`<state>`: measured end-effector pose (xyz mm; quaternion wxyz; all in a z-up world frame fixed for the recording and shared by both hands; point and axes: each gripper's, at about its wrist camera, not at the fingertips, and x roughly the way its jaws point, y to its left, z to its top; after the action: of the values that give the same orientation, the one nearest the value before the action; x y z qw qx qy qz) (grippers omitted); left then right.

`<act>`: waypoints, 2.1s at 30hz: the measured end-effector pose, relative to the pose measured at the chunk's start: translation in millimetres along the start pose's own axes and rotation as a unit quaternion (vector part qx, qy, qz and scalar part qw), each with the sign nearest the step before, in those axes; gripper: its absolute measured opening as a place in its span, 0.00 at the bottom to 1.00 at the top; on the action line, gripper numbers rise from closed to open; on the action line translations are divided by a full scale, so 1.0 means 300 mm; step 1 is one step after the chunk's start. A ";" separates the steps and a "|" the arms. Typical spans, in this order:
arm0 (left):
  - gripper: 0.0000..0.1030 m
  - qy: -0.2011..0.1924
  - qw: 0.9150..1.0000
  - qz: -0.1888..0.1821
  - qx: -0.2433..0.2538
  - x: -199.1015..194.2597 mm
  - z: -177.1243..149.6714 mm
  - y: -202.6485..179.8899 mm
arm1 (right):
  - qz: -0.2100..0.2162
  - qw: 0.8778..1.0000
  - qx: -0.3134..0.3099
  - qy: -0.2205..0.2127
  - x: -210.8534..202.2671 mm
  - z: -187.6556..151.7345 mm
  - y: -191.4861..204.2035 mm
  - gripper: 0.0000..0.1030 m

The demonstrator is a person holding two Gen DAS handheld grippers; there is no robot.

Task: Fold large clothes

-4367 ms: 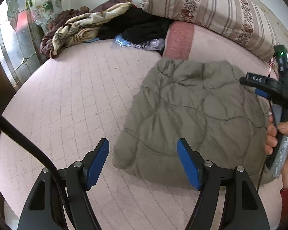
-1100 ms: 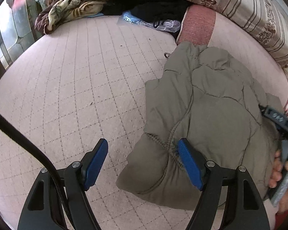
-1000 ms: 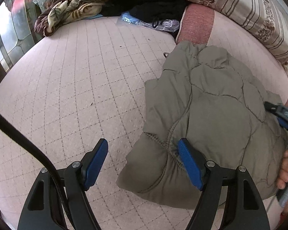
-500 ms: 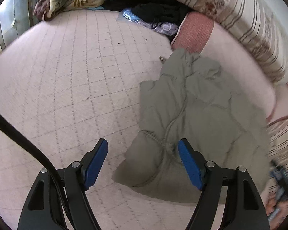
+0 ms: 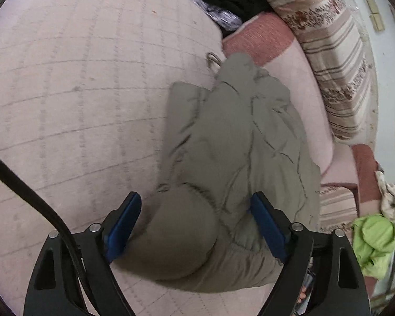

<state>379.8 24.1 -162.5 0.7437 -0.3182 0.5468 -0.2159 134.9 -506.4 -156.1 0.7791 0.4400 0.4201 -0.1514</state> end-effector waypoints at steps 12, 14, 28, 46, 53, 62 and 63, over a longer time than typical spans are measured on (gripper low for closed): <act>0.66 -0.014 0.995 0.068 0.071 0.019 -0.069 -0.118 | 0.038 0.999 -0.008 0.000 0.024 -0.005 0.015 0.78; 0.60 -0.023 0.993 0.076 0.083 -0.006 -0.084 -0.142 | 0.030 0.999 -0.019 -0.005 0.007 -0.017 0.032 0.70; 0.54 -0.051 0.979 0.143 0.135 -0.071 -0.170 -0.188 | -0.027 0.996 -0.073 -0.047 -0.069 -0.125 0.106 0.54; 0.52 -0.078 0.951 0.227 0.194 -0.090 -0.285 -0.289 | -0.016 0.993 -0.093 -0.076 -0.102 -0.133 0.082 0.51; 0.52 -0.077 0.946 0.239 0.206 -0.094 -0.301 -0.307 | -0.029 0.991 -0.104 -0.082 -0.110 -0.136 0.099 0.51; 0.51 -0.081 0.941 0.252 0.213 -0.105 -0.322 -0.317 | -0.033 0.989 -0.115 -0.081 -0.138 -0.161 0.108 0.50; 0.51 -0.082 0.939 0.254 0.214 -0.106 -0.325 -0.320 | -0.033 0.989 -0.116 -0.081 -0.140 -0.163 0.109 0.50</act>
<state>279.8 -45.4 -92.3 0.8667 -0.0181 0.4875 -0.1048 103.8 -453.8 -117.5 0.8507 0.3191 0.3845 -0.1629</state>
